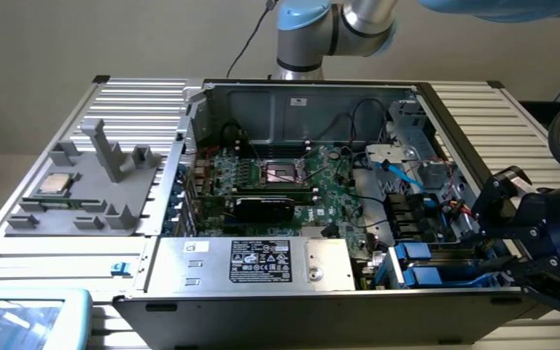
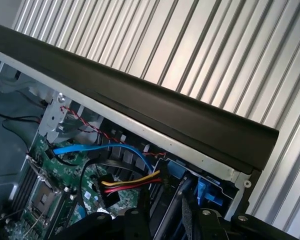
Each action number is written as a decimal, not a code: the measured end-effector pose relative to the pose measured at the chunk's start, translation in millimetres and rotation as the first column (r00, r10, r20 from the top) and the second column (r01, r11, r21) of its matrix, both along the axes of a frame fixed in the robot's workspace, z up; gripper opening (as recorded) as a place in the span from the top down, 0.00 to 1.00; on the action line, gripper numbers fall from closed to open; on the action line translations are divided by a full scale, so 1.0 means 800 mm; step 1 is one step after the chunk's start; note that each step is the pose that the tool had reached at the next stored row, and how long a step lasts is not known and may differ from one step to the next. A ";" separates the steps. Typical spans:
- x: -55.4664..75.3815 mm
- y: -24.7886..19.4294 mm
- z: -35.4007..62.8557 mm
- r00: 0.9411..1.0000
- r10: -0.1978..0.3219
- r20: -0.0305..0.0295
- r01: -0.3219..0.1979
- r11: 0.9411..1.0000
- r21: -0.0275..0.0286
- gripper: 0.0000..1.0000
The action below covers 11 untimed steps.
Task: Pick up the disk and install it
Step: 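Insert the first disk wire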
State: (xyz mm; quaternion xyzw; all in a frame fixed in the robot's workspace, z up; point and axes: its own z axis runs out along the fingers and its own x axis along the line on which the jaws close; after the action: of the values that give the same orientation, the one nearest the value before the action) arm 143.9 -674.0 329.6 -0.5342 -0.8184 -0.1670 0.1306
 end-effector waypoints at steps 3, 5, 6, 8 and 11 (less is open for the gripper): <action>0.000 -0.0001 0.000 1.000 0.000 0.009 0.000 1.000 0.000 0.61; 0.000 0.0000 0.000 1.000 0.000 0.019 0.000 1.000 0.001 0.61; 0.000 0.0000 0.000 1.000 0.000 0.024 0.000 1.000 0.001 0.61; 0.000 0.0000 -0.001 1.000 0.000 0.030 0.000 1.000 0.001 0.61; 0.000 0.0000 -0.001 1.000 0.000 0.030 0.000 1.000 0.001 0.61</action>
State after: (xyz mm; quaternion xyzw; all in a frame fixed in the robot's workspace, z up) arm 143.9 -674.0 329.1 -0.5316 -0.8201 -0.1753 0.1184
